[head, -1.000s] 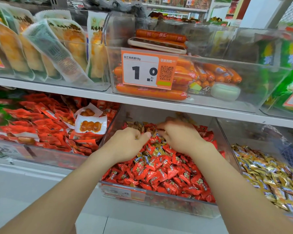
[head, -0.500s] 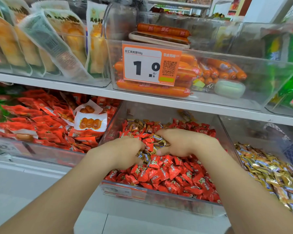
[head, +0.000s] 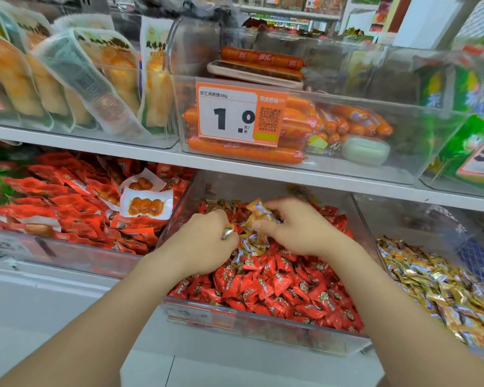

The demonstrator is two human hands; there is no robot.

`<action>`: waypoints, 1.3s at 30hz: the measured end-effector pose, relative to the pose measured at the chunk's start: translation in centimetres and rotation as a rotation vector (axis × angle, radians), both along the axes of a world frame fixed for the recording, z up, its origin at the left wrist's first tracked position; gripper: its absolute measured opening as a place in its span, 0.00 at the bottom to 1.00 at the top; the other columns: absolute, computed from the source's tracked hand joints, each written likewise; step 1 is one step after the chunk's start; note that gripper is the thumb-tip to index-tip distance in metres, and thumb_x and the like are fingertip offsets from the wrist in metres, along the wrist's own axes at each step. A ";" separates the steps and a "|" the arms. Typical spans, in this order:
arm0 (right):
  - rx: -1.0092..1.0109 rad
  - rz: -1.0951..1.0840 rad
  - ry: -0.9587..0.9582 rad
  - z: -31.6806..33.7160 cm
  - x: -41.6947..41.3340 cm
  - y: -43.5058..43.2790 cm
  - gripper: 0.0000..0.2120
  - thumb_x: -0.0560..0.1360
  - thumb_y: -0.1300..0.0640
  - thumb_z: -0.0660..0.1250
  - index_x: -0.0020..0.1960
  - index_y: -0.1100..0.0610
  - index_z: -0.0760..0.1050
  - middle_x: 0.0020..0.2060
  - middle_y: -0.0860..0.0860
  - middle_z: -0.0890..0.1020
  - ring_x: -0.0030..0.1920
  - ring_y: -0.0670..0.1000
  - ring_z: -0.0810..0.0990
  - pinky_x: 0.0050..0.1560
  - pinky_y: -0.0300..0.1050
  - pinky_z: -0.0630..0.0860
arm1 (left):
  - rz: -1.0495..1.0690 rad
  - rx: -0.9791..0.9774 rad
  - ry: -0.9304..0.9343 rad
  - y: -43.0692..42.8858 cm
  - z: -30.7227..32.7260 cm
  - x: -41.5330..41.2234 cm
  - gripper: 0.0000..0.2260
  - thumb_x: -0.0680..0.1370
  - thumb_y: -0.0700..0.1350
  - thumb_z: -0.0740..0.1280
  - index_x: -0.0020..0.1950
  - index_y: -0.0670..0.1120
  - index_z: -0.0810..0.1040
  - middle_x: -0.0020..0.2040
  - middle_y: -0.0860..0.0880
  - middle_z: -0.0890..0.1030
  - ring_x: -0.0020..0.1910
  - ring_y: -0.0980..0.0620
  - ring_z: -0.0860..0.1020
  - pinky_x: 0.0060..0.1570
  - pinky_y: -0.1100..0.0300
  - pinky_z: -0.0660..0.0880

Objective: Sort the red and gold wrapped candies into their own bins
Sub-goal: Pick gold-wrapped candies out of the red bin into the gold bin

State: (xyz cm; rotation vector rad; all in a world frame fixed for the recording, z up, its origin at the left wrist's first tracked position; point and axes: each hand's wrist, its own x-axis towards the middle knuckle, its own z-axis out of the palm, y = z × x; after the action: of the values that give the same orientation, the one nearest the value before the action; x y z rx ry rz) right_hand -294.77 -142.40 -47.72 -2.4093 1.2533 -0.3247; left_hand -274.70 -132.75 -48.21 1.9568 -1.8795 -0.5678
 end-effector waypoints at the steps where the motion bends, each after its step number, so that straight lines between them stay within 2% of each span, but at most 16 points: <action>1: 0.032 -0.007 -0.072 0.4 -0.4 0.4 0.18 0.80 0.39 0.69 0.63 0.49 0.82 0.55 0.45 0.87 0.56 0.47 0.84 0.59 0.47 0.78 | 0.017 -0.020 0.018 0.1 0.1 -0.2 0.12 0.83 0.52 0.64 0.57 0.44 0.76 0.38 0.47 0.79 0.30 0.53 0.75 0.29 0.58 0.67; 3: 0.112 -0.038 -0.228 1.0 -1.1 1.4 0.11 0.82 0.45 0.68 0.52 0.51 0.83 0.42 0.44 0.87 0.39 0.42 0.82 0.45 0.45 0.77 | 0.044 -0.063 0.063 0.4 0.4 -0.6 0.10 0.82 0.51 0.65 0.54 0.45 0.78 0.36 0.46 0.81 0.28 0.52 0.74 0.28 0.58 0.69; 5: 0.221 -0.104 -0.349 1.6 -2.1 2.3 0.13 0.84 0.48 0.66 0.46 0.54 0.80 0.33 0.45 0.83 0.28 0.45 0.72 0.33 0.43 0.70 | 0.070 -0.113 0.119 0.6 0.6 -1.1 0.06 0.81 0.50 0.65 0.55 0.49 0.79 0.35 0.47 0.83 0.28 0.51 0.77 0.28 0.58 0.72; 9: 0.603 -0.199 -0.514 3.2 -4.7 4.6 0.10 0.86 0.52 0.64 0.48 0.57 0.73 0.36 0.52 0.77 0.25 0.46 0.61 0.25 0.39 0.58 | 0.072 -0.181 0.268 1.2 0.9 -2.4 0.04 0.82 0.49 0.66 0.51 0.56 0.80 0.37 0.49 0.84 0.30 0.51 0.79 0.27 0.63 0.72; 14: 0.840 -0.238 -0.672 5.4 -11.2 7.2 0.11 0.84 0.55 0.65 0.44 0.57 0.70 0.35 0.54 0.74 0.26 0.46 0.58 0.25 0.39 0.50 | -0.040 -0.163 0.464 2.4 1.1 -5.8 0.05 0.83 0.51 0.67 0.49 0.54 0.80 0.39 0.51 0.84 0.29 0.55 0.74 0.31 0.58 0.70; 16: 0.803 -0.327 -0.770 5.4 -14.5 7.4 0.11 0.84 0.56 0.64 0.45 0.58 0.71 0.35 0.55 0.75 0.26 0.46 0.58 0.26 0.40 0.49 | -0.099 -0.079 0.607 3.1 1.5 -8.1 0.03 0.83 0.48 0.68 0.51 0.52 0.81 0.37 0.46 0.81 0.30 0.53 0.71 0.30 0.59 0.67; 18: 0.629 -0.478 -0.761 4.0 -17.7 6.7 0.11 0.84 0.55 0.65 0.45 0.59 0.74 0.38 0.56 0.77 0.26 0.48 0.61 0.27 0.41 0.53 | -0.149 -0.023 0.680 4.1 2.2 -10.7 0.02 0.83 0.47 0.68 0.53 0.52 0.81 0.38 0.41 0.79 0.30 0.51 0.69 0.30 0.59 0.65; 20: 0.305 -0.630 -0.558 2.0 -21.0 6.0 0.11 0.82 0.52 0.66 0.45 0.57 0.77 0.37 0.53 0.80 0.28 0.50 0.70 0.30 0.43 0.67 | -0.213 -0.036 0.692 4.8 3.1 -14.1 0.03 0.83 0.47 0.68 0.53 0.53 0.81 0.40 0.43 0.82 0.29 0.53 0.69 0.29 0.62 0.66; 21: 0.133 -0.667 -0.388 1.0 -22.8 5.7 0.10 0.81 0.50 0.67 0.47 0.56 0.78 0.38 0.51 0.81 0.33 0.52 0.75 0.37 0.46 0.72 | -0.254 -0.064 0.690 5.1 3.4 -16.1 0.03 0.83 0.47 0.68 0.52 0.53 0.81 0.39 0.48 0.82 0.27 0.56 0.69 0.29 0.66 0.66; 24: 0.006 -0.545 -0.029 -0.9 -26.5 5.6 0.14 0.79 0.51 0.71 0.64 0.53 0.79 0.52 0.47 0.81 0.52 0.50 0.81 0.55 0.49 0.77 | -0.379 -0.170 0.562 5.6 3.5 -22.0 0.02 0.82 0.48 0.68 0.52 0.54 0.81 0.41 0.59 0.82 0.33 0.62 0.76 0.37 0.63 0.73; 26: 0.024 -0.469 -0.029 -1.1 -28.3 6.3 0.22 0.77 0.53 0.72 0.70 0.49 0.78 0.57 0.42 0.80 0.57 0.46 0.79 0.65 0.50 0.77 | -0.439 -0.271 0.397 4.7 2.8 -25.9 0.02 0.82 0.49 0.67 0.54 0.53 0.79 0.45 0.56 0.82 0.42 0.57 0.78 0.48 0.55 0.75; 29: -0.028 -0.483 -0.136 -1.1 -30.5 7.3 0.26 0.75 0.62 0.68 0.72 0.47 0.78 0.64 0.45 0.82 0.63 0.47 0.80 0.68 0.49 0.76 | -0.455 -0.374 0.209 1.5 1.0 -30.2 0.05 0.82 0.50 0.67 0.56 0.54 0.76 0.51 0.53 0.80 0.53 0.50 0.78 0.55 0.51 0.72; 32: -0.077 -0.502 -0.155 -0.9 -31.7 8.0 0.24 0.80 0.65 0.63 0.71 0.48 0.79 0.67 0.46 0.81 0.66 0.48 0.78 0.67 0.44 0.73 | -0.394 -0.227 0.101 -2.1 -1.0 -32.7 0.17 0.78 0.56 0.72 0.64 0.54 0.74 0.58 0.50 0.70 0.58 0.45 0.77 0.60 0.51 0.73; 35: -0.096 -0.559 -0.156 -1.0 -32.3 7.9 0.21 0.81 0.63 0.63 0.70 0.49 0.80 0.63 0.47 0.83 0.56 0.47 0.83 0.59 0.42 0.76 | -0.412 -0.032 -0.086 -4.0 -2.0 -33.4 0.33 0.72 0.66 0.73 0.73 0.55 0.69 0.69 0.48 0.65 0.68 0.39 0.71 0.69 0.43 0.70; 37: -0.097 -0.591 -0.156 -0.7 -31.8 7.8 0.20 0.80 0.63 0.63 0.67 0.49 0.82 0.54 0.47 0.86 0.44 0.46 0.85 0.50 0.43 0.80 | -0.462 -0.068 -0.252 -3.6 -1.4 -33.2 0.31 0.75 0.66 0.69 0.73 0.54 0.69 0.71 0.46 0.68 0.71 0.38 0.68 0.70 0.39 0.67; 39: -0.141 -0.572 -0.177 0.1 -30.4 7.9 0.16 0.80 0.62 0.64 0.62 0.48 0.84 0.47 0.46 0.88 0.42 0.46 0.85 0.49 0.44 0.81 | -0.514 -0.258 -0.315 -2.0 -0.1 -32.1 0.20 0.79 0.60 0.65 0.67 0.52 0.74 0.63 0.48 0.75 0.65 0.41 0.73 0.64 0.45 0.70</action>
State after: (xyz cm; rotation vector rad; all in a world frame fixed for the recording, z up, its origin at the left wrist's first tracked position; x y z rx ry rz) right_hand -325.18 -134.47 -47.61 -2.0233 1.8645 -0.7914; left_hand -306.80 -134.72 -48.35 1.4612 -2.5307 -0.1333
